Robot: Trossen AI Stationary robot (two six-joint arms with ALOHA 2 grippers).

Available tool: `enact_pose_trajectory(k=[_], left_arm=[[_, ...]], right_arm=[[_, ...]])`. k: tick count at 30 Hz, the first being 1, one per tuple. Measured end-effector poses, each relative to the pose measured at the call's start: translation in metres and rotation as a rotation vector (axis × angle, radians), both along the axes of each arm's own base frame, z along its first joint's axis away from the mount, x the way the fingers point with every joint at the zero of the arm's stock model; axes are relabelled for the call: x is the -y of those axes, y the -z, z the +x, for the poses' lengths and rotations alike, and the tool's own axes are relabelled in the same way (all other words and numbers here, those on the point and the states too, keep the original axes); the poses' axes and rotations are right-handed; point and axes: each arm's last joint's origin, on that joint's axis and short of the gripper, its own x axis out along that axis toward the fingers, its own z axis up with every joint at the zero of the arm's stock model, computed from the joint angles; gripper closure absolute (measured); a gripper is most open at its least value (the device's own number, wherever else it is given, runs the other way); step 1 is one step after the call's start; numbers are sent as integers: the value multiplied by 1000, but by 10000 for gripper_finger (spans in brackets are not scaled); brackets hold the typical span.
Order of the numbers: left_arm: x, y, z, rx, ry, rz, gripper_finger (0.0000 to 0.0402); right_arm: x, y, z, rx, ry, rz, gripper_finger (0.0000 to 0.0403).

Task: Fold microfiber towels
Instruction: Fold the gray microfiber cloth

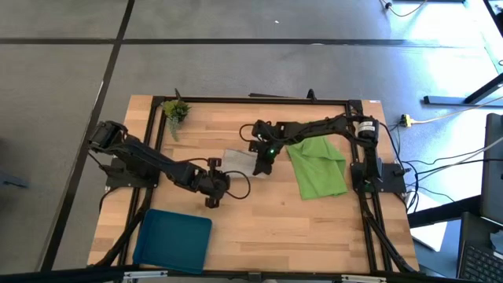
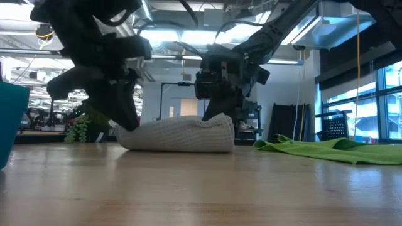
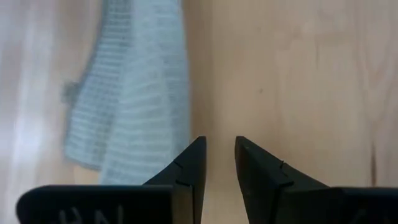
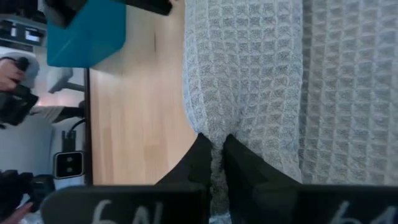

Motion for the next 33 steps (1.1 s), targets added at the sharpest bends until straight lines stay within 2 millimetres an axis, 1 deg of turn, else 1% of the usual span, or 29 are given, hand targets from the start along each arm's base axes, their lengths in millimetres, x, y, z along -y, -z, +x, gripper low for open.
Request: enact_pose_trajectory(k=[5, 10, 13, 18, 26, 33], left_arm=[[-1, 8, 2, -31, -10, 18, 324], [-7, 7, 3, 2, -68, 119, 324], [-12, 7, 4, 7, -93, 142, 324], [-19, 6, 7, 5, -87, 184, 324], [-31, 0, 18, 66, -42, 233, 324], [-49, 1, 29, 103, -32, 239, 324]], right_arm=[[1, -1, -1, 5, -13, 47, 380], [0, -2, -1, 5, -29, 85, 380], [0, -2, -1, 5, -31, 88, 380], [-1, -1, -3, -15, -30, 93, 380], [-1, 0, -6, -48, -30, 100, 380], [-1, 2, -8, -83, -14, 79, 380]])
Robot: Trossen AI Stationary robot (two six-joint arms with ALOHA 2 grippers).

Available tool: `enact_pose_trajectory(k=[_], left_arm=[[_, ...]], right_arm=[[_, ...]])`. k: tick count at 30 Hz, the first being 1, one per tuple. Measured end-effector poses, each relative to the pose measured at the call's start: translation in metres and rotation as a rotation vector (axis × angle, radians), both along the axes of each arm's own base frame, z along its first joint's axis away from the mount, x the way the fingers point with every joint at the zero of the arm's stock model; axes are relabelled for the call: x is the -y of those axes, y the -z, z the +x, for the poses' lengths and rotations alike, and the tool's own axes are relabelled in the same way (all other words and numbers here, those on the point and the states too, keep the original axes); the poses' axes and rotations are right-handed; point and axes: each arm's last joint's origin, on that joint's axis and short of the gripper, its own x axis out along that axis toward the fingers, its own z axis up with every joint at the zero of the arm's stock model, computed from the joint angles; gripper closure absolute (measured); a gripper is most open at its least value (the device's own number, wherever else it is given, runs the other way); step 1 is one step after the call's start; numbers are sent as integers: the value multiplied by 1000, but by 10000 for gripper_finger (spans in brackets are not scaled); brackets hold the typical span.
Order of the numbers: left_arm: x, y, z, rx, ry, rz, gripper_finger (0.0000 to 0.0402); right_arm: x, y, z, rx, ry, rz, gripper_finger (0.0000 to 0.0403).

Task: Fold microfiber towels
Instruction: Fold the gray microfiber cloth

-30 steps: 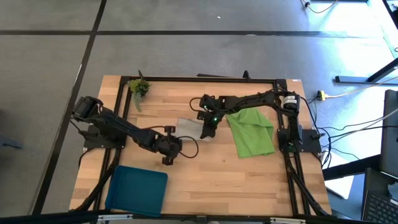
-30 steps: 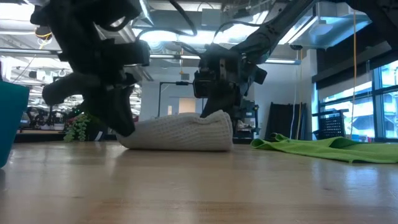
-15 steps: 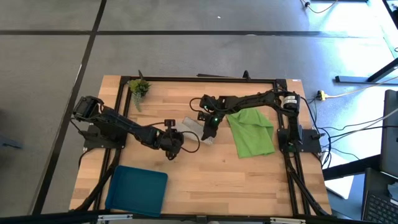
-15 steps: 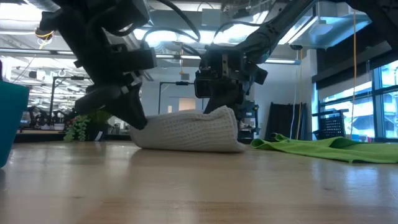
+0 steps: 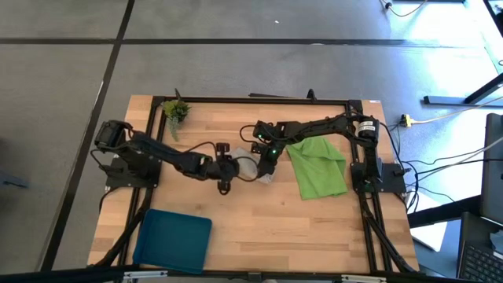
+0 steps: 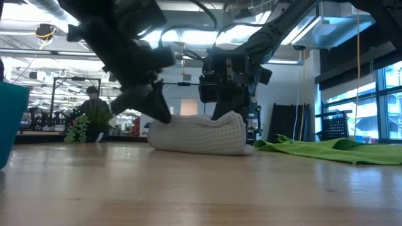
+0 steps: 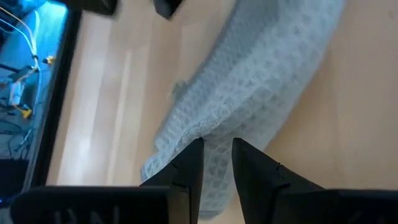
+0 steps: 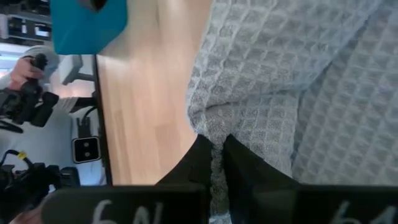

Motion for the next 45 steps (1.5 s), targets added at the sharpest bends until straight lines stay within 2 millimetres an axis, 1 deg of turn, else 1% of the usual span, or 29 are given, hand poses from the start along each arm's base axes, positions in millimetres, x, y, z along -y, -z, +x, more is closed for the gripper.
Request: enact_pose_trajectory(k=[3, 5, 7, 11, 24, 27, 31, 35, 37, 41, 45], left_arm=[[-7, 2, 2, -8, -4, 9, 324], [-12, 3, 7, 16, 9, -10, 324], [-16, 7, 8, -1, 24, -24, 324], [-23, 10, 14, 16, 42, -3, 324], [-46, 4, 21, 96, 90, -42, 324], [-49, 4, 21, 91, 114, -51, 324], [-48, 4, 21, 87, 121, -51, 324], [-40, 2, 18, 62, 144, -53, 324], [-35, 0, 14, 30, 159, -56, 324], [-25, -9, 7, 22, 172, -70, 324], [-17, -20, -1, 29, 171, -97, 324]], right_arm=[[0, 0, -1, -6, 0, -9, 380], [0, 1, -1, -3, -4, -12, 380], [0, 1, -1, -1, -7, -14, 381], [0, 1, -1, -7, -8, -16, 381], [-1, 1, -1, -9, -9, -15, 380], [-1, 1, -2, -16, -11, -12, 380], [-2, 0, -2, 4, -42, 17, 380], [-3, 0, -3, 16, -64, 47, 381], [-4, -1, -3, 37, -89, 69, 381], [-5, -2, -3, 75, -133, 104, 381], [-7, -1, -3, 86, -149, 97, 381]])
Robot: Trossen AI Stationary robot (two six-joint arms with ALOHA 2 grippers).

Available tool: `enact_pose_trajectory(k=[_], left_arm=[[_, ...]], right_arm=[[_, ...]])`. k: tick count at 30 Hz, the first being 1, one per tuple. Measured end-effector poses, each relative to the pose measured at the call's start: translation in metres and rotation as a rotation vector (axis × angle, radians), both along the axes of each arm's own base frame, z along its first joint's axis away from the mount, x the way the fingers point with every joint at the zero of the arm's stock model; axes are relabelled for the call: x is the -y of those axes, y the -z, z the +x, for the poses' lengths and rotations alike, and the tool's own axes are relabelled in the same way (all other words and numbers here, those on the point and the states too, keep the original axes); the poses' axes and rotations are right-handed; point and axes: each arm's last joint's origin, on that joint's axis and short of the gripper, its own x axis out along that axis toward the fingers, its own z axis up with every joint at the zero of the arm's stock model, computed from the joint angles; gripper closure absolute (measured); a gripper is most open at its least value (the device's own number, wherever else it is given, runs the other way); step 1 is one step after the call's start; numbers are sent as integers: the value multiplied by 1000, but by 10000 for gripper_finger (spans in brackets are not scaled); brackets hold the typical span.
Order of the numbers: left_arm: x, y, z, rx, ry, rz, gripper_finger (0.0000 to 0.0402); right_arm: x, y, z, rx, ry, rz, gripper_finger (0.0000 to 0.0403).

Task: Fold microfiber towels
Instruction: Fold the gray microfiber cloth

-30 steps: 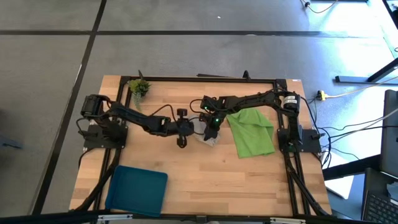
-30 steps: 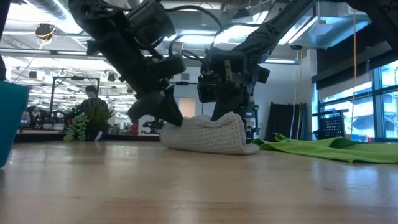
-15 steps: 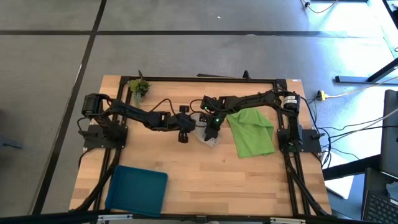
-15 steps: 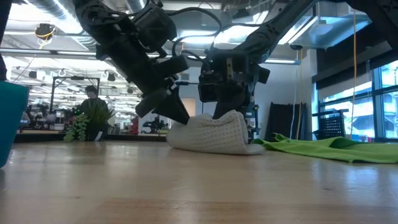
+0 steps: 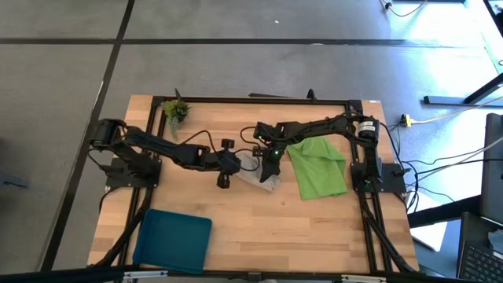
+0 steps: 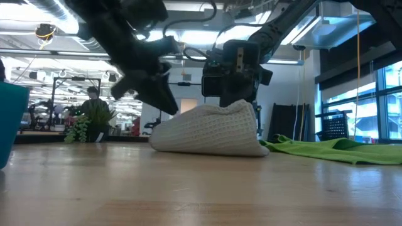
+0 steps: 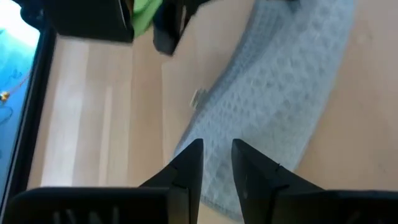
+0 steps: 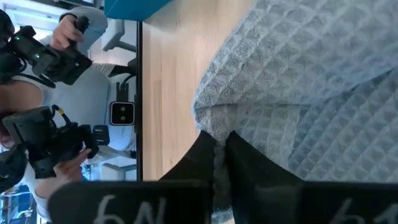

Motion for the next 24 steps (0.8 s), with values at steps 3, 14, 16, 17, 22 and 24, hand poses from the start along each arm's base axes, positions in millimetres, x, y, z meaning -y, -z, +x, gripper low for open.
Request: enact_pose_trajectory(k=[3, 14, 16, 17, 22, 24], left_arm=[[6, -3, -3, -4, -1, -21, 324], [30, -1, -10, -27, 12, -85, 324], [36, -1, -11, -29, 22, -95, 324], [38, -1, -11, -29, 28, -97, 324], [50, -1, -12, -29, 89, -158, 324], [52, -1, -12, -28, 101, -181, 324]], right_arm=[[-2, 3, 1, -6, -6, 2, 381], [-11, 25, 8, -22, -49, 88, 381], [-11, 31, 9, -32, -45, 93, 381], [-11, 33, 9, -29, -44, 93, 381], [-11, 36, 11, -38, -32, 102, 381], [-11, 36, 12, -36, -31, 102, 381]])
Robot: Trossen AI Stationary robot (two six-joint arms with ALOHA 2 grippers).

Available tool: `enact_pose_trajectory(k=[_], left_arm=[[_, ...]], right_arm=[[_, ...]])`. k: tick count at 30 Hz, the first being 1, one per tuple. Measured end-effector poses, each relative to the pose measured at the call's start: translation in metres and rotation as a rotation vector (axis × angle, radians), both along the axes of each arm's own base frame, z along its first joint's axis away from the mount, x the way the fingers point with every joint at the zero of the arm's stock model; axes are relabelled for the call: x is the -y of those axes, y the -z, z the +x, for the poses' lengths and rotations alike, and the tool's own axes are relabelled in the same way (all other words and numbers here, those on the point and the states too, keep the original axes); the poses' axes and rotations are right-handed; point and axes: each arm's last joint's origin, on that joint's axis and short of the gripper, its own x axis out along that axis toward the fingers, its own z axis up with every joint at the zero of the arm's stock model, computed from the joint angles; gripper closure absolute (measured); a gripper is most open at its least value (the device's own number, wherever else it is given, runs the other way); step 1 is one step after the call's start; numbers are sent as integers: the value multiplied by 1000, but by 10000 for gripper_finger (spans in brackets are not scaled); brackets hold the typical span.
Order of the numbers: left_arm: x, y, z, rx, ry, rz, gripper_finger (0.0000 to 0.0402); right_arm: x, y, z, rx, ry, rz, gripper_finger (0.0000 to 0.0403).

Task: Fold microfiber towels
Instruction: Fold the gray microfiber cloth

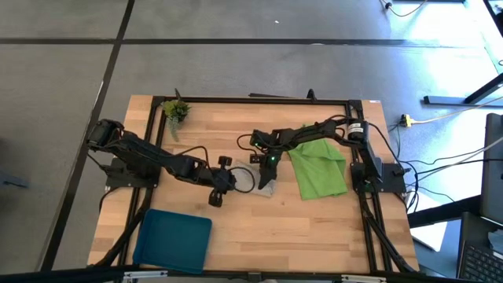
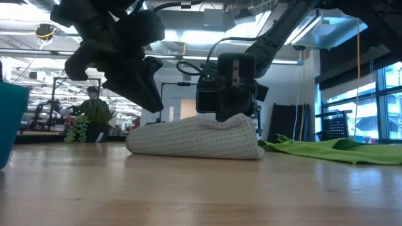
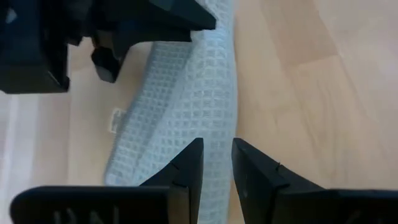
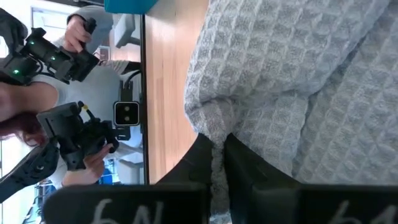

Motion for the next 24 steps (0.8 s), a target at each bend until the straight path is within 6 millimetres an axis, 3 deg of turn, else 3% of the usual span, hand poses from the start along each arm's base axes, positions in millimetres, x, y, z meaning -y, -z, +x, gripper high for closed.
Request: enact_pose_trajectory(k=[14, 24], left_arm=[[2, 19, 7, -29, -63, -39, 324], [14, 17, 1, -46, -48, -50, 324]], right_arm=[[-2, 0, 0, 21, -23, 41, 381], [-4, 5, 1, 22, -61, 155, 381]])
